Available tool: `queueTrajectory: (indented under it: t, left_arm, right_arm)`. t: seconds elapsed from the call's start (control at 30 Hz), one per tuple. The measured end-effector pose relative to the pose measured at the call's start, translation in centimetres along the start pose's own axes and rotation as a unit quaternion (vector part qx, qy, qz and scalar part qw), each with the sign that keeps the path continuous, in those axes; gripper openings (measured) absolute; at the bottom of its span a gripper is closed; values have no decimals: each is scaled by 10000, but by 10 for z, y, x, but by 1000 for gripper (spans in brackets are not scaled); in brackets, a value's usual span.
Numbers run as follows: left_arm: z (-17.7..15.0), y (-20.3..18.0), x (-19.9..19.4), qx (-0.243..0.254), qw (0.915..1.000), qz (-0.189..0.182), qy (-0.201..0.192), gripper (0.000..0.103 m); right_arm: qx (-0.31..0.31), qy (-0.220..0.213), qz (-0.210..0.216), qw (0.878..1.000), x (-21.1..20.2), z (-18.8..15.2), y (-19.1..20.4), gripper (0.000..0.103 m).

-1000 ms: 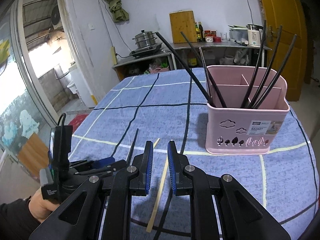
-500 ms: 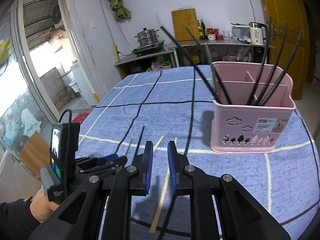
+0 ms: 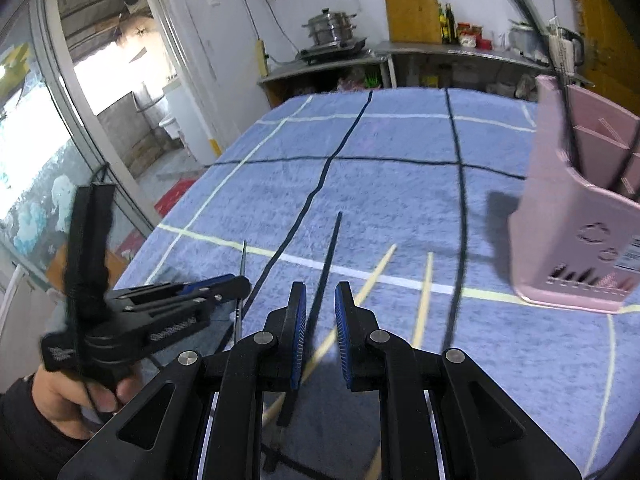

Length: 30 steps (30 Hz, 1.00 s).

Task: Organize utensils
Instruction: 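Move both tools back down to the chopsticks on the cloth, then close the left tool on a metal chopstick while the right tool grasps a black one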

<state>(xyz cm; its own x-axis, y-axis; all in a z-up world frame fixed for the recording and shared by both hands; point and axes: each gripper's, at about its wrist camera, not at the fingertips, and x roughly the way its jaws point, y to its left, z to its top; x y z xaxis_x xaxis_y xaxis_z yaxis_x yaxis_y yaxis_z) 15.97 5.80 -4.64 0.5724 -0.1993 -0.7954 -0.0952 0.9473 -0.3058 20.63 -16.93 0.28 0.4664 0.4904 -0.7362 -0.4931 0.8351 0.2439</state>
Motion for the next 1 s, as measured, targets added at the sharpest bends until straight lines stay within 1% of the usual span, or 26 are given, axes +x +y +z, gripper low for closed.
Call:
queueTrajectory:
  t: [0.07,0.13,0.27,0.43,0.57,0.8,0.87,1.0]
  left_arm:
    - [4,6,1,-76,9999,-108,45,11]
    - [7,9,2,-40,9998,-161,85,11]
    - [12,10,5,-18,9997,-187,184,11]
    - [14,4,7,-22,9997,-49,236,11]
    - [21,8,12,-105,9996,-61,267,11]
    - [27,3,16,91,9995,52,312,11]
    - [28,2,17,138,9994,51,305,11]
    - [28,3,17,162,9995,41,261,10]
  right_arm:
    - [-15,102,1,9999,11,1,2,15]
    - [-29,193,-19,9998,21,3,3,15]
    - [-95,372,-54,9992,37,4,7,15]
    - [-221,602,-230,9977,57,5,12,15]
    - [-249,714,-324,9966,66,6,12,15]
    - [-198,772,-362,9962,73,15,10,15]
    - [-182,783,-423,9959,77,17,10,8]
    - [-134,808,-388,9959,77,20,9,6]
